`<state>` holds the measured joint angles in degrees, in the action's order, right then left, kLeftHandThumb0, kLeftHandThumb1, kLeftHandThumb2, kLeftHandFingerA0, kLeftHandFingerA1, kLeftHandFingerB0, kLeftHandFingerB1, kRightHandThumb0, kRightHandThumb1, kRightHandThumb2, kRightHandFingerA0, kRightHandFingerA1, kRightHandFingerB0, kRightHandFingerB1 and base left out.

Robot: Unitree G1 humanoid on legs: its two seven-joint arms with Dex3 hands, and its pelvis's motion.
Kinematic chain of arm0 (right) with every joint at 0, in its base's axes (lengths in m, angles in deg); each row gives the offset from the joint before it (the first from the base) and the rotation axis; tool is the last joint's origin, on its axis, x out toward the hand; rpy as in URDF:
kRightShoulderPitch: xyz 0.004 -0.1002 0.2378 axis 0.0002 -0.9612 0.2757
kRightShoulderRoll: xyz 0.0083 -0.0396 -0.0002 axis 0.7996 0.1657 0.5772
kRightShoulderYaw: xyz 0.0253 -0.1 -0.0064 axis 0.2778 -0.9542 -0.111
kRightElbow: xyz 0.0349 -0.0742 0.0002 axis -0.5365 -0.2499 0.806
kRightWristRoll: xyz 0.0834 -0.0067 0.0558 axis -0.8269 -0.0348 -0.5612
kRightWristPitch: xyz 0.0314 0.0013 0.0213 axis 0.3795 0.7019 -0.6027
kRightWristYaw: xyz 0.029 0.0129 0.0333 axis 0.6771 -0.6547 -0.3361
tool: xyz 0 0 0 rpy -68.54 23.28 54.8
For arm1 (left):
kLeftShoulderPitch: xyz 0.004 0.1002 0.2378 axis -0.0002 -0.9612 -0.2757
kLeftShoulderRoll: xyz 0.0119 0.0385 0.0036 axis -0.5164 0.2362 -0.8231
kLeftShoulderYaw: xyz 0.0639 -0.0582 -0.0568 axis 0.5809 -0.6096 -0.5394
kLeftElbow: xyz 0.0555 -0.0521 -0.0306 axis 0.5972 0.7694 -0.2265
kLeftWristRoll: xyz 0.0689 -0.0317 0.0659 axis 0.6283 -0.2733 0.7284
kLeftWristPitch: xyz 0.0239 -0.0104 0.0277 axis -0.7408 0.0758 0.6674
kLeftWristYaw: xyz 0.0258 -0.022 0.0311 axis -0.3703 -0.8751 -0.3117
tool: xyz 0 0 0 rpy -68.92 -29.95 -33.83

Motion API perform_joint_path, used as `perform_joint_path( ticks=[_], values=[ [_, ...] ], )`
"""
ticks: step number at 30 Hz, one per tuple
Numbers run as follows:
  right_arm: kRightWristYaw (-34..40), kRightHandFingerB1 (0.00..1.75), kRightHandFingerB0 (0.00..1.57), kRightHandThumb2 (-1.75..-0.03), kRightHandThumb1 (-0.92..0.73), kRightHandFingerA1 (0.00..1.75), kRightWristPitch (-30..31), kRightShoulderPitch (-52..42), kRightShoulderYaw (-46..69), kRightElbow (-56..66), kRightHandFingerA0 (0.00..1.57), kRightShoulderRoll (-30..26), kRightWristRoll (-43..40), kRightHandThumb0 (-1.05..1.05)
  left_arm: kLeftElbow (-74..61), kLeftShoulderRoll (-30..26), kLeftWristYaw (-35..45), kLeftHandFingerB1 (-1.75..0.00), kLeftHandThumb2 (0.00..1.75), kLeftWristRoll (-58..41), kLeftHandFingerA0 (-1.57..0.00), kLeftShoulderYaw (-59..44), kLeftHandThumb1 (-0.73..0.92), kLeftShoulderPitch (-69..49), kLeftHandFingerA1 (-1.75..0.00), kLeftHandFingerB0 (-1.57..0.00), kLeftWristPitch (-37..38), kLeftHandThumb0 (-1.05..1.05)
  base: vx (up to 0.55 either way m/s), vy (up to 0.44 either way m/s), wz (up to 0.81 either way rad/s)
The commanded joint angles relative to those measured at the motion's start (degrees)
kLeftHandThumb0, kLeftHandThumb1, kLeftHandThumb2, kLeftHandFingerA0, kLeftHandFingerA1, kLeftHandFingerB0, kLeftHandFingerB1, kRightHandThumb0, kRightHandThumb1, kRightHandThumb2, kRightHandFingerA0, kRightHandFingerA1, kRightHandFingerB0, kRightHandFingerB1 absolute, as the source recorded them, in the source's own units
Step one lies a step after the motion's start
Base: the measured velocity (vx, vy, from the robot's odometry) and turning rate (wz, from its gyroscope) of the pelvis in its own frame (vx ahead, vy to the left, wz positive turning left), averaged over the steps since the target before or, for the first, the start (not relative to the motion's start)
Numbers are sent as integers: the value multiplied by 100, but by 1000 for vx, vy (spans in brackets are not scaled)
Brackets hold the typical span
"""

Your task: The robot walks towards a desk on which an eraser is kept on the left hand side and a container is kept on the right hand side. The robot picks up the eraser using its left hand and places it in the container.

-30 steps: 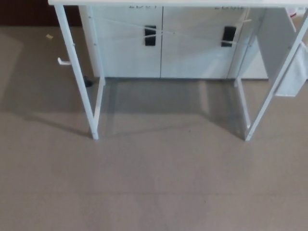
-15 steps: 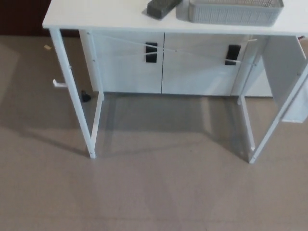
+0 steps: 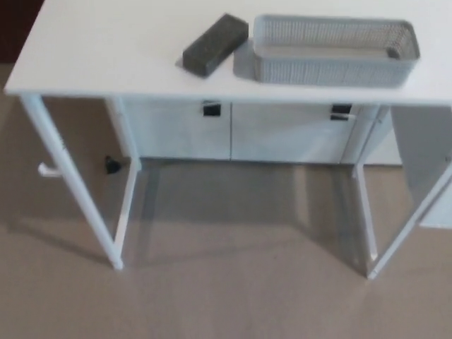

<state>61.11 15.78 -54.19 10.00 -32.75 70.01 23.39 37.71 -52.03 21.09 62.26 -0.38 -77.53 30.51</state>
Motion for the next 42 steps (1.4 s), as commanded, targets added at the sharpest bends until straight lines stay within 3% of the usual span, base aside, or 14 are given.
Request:
perform_joint_path(
  ticks=[1,27,42],
  values=[
    [-1,44,38,-54,-46,60,-80,-29,-24,119,72,-36,23,-26,-80,-131,-64,-32,61,82,-44,-5,67,-66,-35,-32,121,-51,369,74,-38],
    [-449,53,42,-55,-45,66,-232,19,51,-98,75,-74,-116,-24,102,-197,-130,-31,61,337,-40,258,69,-77,-34,-29,253,-52,213,-29,1],
    [-559,53,39,-56,-45,65,-334,29,52,-120,69,-77,-114,-28,-183,-244,-104,-31,62,304,-40,361,70,-166,-35,-28,160,-50,79,97,2]
  ],
)
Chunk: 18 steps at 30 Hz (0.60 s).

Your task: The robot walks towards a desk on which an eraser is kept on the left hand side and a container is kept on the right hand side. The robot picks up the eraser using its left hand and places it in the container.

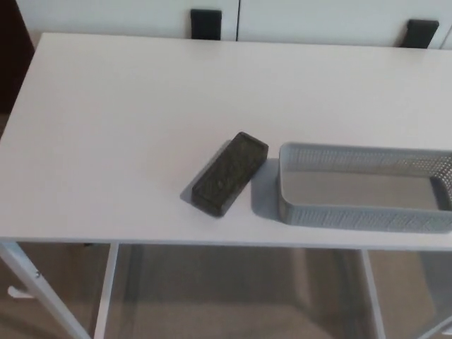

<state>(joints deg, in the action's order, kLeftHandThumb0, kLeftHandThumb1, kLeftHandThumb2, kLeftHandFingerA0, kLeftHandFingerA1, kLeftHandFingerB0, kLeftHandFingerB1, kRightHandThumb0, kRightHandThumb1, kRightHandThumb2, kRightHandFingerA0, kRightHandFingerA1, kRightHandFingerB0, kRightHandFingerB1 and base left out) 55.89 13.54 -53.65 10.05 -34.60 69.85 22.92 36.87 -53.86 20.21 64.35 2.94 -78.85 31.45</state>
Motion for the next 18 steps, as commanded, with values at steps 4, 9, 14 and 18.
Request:
perform_joint_path(
  ticks=[4,9,14,18],
  values=[
    [6,52,39,-55,-44,65,-102,-3,43,46,73,-62,-39,-28,93,-68,-40,-31,62,124,-40,53,70,39,-35,-28,158,-51,39,-183,-8],
    [-10,52,39,-57,-45,66,-100,-30,27,70,74,-75,-26,-28,-79,-52,-60,-31,61,137,-40,95,70,-84,-37,-28,136,-50,54,-106,8],
    [-30,52,40,-56,-45,65,-81,11,37,24,73,-73,-51,-25,-70,-35,-86,-31,61,143,-41,112,69,-92,-37,-28,173,-50,-2,26,-2],
    [-30,53,38,-56,-46,65,-105,-16,0,63,73,-87,-8,-31,-116,-34,-90,-31,61,160,-41,107,70,-117,-36,-28,157,-49,-16,184,-3]
  ],
)
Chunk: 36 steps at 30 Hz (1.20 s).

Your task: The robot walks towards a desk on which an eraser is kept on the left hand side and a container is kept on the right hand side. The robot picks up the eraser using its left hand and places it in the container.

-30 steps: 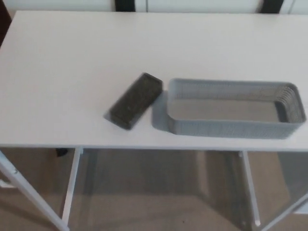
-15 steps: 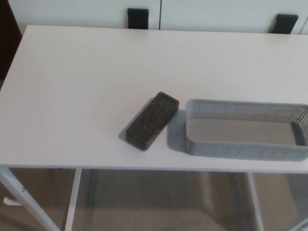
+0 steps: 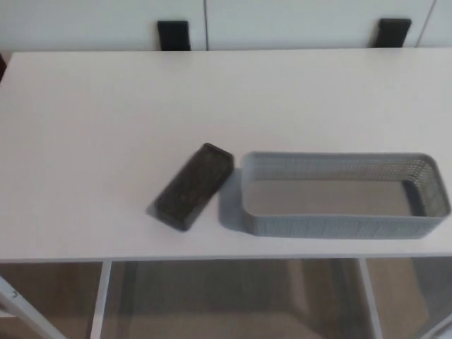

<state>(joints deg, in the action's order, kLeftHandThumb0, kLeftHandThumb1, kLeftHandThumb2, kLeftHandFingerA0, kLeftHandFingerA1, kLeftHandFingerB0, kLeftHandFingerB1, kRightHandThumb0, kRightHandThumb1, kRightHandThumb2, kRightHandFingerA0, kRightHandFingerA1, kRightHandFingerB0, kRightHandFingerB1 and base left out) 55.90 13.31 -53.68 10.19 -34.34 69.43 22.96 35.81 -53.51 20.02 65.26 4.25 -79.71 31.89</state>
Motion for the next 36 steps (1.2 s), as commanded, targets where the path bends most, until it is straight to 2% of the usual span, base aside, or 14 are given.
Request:
perform_joint_path(
  ticks=[1,11,22,23,24,25,27,28,29,30,31,33,35,36],
  values=[
    [6,51,39,-55,-46,63,-96,-17,-29,41,73,-49,16,-29,-27,-73,-71,-31,62,76,-40,-19,70,-44,-36,-28,124,-49,-59,230,4],
    [-32,51,38,-58,-47,63,-11,-15,-30,86,70,-38,-33,-28,59,-102,-128,-31,62,165,-41,41,70,18,-36,-28,171,-50,18,26,5],
    [4,50,39,-54,-47,65,138,-11,23,186,74,-53,-69,-23,-28,-16,-185,-31,62,179,-40,82,69,-19,-34,-28,158,-50,-3,-31,2],
    [2,50,39,-54,-46,65,109,-23,17,187,74,-48,-59,-24,-243,-5,-172,-31,61,197,-38,108,69,-131,-34,-28,132,-53,0,0,0],
    [-10,50,38,-54,-47,65,106,19,13,170,72,-60,-52,-25,-540,30,-38,-41,83,150,-27,154,56,-247,-44,-19,183,-61,0,0,0],
    [12,50,38,-54,-47,65,149,66,14,158,74,-59,-48,-24,-884,80,57,-42,83,187,-27,273,55,-348,-45,-18,133,-65,0,0,0],
    [30,50,38,-54,-46,65,189,98,31,122,73,-39,-67,-22,-1692,145,487,-40,80,88,-24,627,52,-787,-42,-15,534,-64,0,0,0],
    [28,50,38,-54,-46,65,190,96,33,126,73,-37,-70,-22,-1778,128,483,-40,80,75,-24,642,52,-820,-42,-15,477,-64,0,0,0],
    [26,49,39,-54,-47,64,183,115,10,82,72,-36,-45,-21,-2850,-30,677,-28,60,399,-26,1105,66,-1243,-31,-14,423,-63,0,0,0],
    [40,51,38,-54,-47,65,181,116,18,75,71,-25,-50,-22,-3304,-101,875,-35,82,358,-16,1289,52,-1400,-42,-7,390,-68,0,0,0],
    [52,52,38,-57,-48,66,185,138,13,64,71,10,-57,-19,-3802,-229,1078,-49,98,318,0,1471,43,-1570,-48,-1,394,-35,0,0,0],
    [32,53,38,-57,-45,66,214,107,-11,156,71,40,-64,-23,-4956,-579,1647,-49,95,90,0,1910,37,-1833,-48,-1,306,-37,0,0,0],
    [37,52,36,-57,-47,66,221,127,-29,199,71,30,-44,-24,-6443,-1052,2292,-49,93,-370,0,2357,31,-1955,-49,0,-322,-38,0,0,0],
    [38,52,37,-57,-47,65,211,138,-31,177,70,19,-35,-23,-6619,-1159,2407,-25,61,-456,-21,2526,66,-1865,-34,-12,48,-82,0,0,0]
  ],
)
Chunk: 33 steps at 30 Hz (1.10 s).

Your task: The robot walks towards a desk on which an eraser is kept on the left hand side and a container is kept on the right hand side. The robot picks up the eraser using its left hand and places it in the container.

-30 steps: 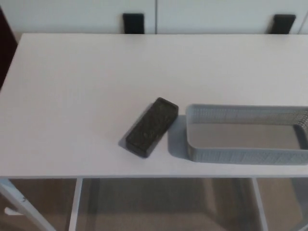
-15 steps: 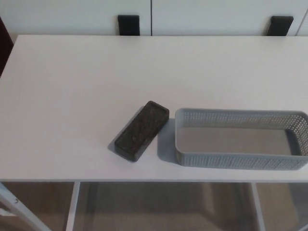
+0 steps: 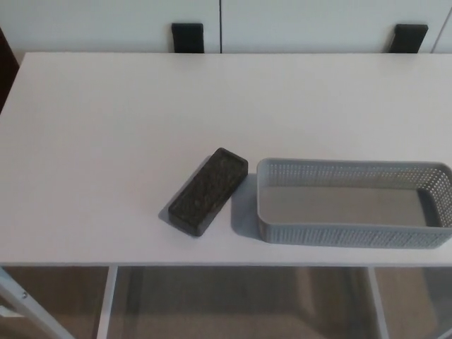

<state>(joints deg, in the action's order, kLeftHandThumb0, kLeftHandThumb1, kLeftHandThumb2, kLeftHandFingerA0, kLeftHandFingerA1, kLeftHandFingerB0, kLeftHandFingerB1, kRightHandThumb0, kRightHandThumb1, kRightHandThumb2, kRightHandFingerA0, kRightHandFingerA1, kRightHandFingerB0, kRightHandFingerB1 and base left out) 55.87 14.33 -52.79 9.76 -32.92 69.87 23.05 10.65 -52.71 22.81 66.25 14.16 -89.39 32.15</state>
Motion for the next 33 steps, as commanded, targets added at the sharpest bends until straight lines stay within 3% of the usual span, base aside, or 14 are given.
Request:
perform_joint_path(
  ticks=[1,2,3,5,8,9,10,11,26,27,28,29,30,33],
  values=[
    [38,52,37,-57,-47,65,111,49,13,35,70,-42,-40,-23,-4190,-1281,2172,-25,61,-588,-21,1619,66,-865,-34,-12,165,-82,0,0,0],
    [47,51,37,-55,-47,64,133,82,16,-13,69,-50,-37,-23,-4595,-1456,2292,-25,63,-562,-19,1720,72,-826,-35,-11,188,-87,0,0,0],
    [106,51,39,-54,-47,64,150,110,12,-37,72,-45,-12,-21,-5262,-1695,2509,-32,106,-409,-8,1842,70,-672,-48,-5,138,-82,0,0,0],
    [103,49,38,-54,-47,65,116,111,-4,-58,76,-47,8,-24,-5941,-1961,2712,-26,77,-543,-15,1919,92,-552,-46,-7,-153,-76,0,0,0],
    [69,49,38,-54,-47,65,79,102,-15,-77,76,-54,17,-23,-7021,-2500,3175,-29,88,-1870,-10,1988,92,-83,-46,-7,-1037,-72,0,0,0],
    [73,49,39,-54,-47,65,74,91,-21,-76,76,-62,29,-23,-7031,-2582,3278,-50,120,-2474,0,2008,64,63,-50,0,-1104,-31,0,0,0],
    [56,51,37,-56,-48,65,93,82,-16,-70,71,-68,20,-22,-7263,-2793,3289,-39,89,-3149,-17,1878,92,147,-46,-13,-1438,-72,0,0,0],
    [31,50,38,-55,-48,65,107,87,-3,-73,71,-75,-2,-22,-7584,-3164,3216,-42,90,-3695,-17,1566,92,194,-50,-14,-1789,-75,0,0,0],
    [58,51,38,-56,-47,65,95,108,-23,-74,72,-49,10,-22,-7862,-3737,2953,-42,90,-4156,-17,1437,92,325,-50,-14,-1914,-75,0,0,0],
    [37,50,37,-52,-43,67,43,116,-64,-93,77,-77,59,-25,-7741,-3343,1965,-28,59,-4836,-12,898,63,1077,-30,-15,-1960,-14,0,0,0],
    [4,50,37,-52,-43,66,-58,108,-136,-111,77,-127,147,-26,-7395,-2113,687,-39,78,-3053,-22,-387,54,2364,-44,-14,-1501,-59,0,0,0],
    [-19,50,36,-53,-44,66,-58,85,-129,-80,76,-122,124,-24,-7282,-1795,727,-34,71,-1829,-12,-502,55,2448,-36,-11,-1430,-53,0,0,0],
    [-27,50,38,-53,-45,66,-23,34,-122,23,77,-101,92,-24,-7167,-1654,666,-47,100,-1608,0,-368,52,2449,-49,0,-1693,-29,-26,-2,7],
    [126,50,40,-52,-42,66,0,52,-166,48,81,-88,178,-27,-6972,-1423,558,-48,99,-461,-1,-288,51,2501,-50,0,-2325,-29,0,0,0]
  ],
)
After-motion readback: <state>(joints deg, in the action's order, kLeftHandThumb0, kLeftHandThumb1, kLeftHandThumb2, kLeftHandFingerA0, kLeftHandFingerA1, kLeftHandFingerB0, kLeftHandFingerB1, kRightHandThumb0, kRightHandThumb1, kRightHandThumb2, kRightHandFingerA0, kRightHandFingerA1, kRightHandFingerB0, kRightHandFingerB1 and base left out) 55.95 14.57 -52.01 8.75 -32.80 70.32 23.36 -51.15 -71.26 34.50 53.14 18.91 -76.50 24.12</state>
